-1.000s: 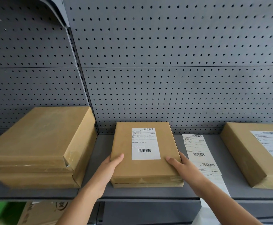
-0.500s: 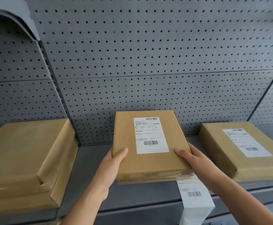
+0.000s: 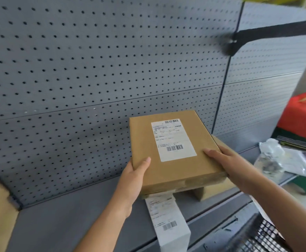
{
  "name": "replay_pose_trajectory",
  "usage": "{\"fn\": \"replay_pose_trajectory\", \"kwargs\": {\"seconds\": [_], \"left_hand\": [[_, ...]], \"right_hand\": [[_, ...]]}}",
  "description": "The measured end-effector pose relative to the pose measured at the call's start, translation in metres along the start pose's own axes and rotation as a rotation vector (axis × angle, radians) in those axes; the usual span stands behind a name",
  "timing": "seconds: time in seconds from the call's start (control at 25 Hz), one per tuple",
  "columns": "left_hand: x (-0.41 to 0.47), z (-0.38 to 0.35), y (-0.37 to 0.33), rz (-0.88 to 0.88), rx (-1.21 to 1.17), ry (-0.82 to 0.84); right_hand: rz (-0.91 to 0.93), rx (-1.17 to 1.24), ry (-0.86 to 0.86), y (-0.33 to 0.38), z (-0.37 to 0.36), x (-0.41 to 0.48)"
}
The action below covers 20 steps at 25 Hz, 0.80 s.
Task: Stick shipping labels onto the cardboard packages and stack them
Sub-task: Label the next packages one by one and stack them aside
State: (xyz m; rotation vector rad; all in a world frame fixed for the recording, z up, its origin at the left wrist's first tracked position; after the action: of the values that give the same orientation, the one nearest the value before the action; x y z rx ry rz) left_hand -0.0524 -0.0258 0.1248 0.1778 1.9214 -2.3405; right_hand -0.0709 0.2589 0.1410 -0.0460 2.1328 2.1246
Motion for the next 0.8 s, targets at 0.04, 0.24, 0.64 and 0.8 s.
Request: {"fn": "replay_pose_trajectory", "kwargs": {"seconds": [0.04,0.24,0.64,0.8], "left_hand": [[0.005,-0.015,-0.006,-0.008,0.002,0.022],[0.038,-0.086,-0.029,-0.042,0.064,0.146],[0.072,-0.168,-0.019,0.064,0.094,0.185],[0.077,-0.181,-0.015,0.099,0.11,0.161]], "right_hand": [[0.001,-0.022,-0.007,0.005,0.014,0.001],[-0.013,-0.039,-0.08,0.011,0.09,0.026],[-0.076,-0.038,-0.068,-0.003,0.163,0.09],[-0.102,-0.036,-0.084,-0.015,0.17,0.111]]}}
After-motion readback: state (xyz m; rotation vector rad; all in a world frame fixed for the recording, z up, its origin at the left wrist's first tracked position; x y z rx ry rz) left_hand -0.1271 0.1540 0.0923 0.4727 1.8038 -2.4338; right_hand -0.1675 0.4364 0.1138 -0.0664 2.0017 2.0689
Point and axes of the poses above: each hand's wrist, its own x-axis towards the middle knuckle, its own z-axis out of the back of the hand, y = z × x, the point moved 4 cm from there along x, towards the middle knuckle, and after that the axes turned 11 degrees about x, right-handed, at the moved point
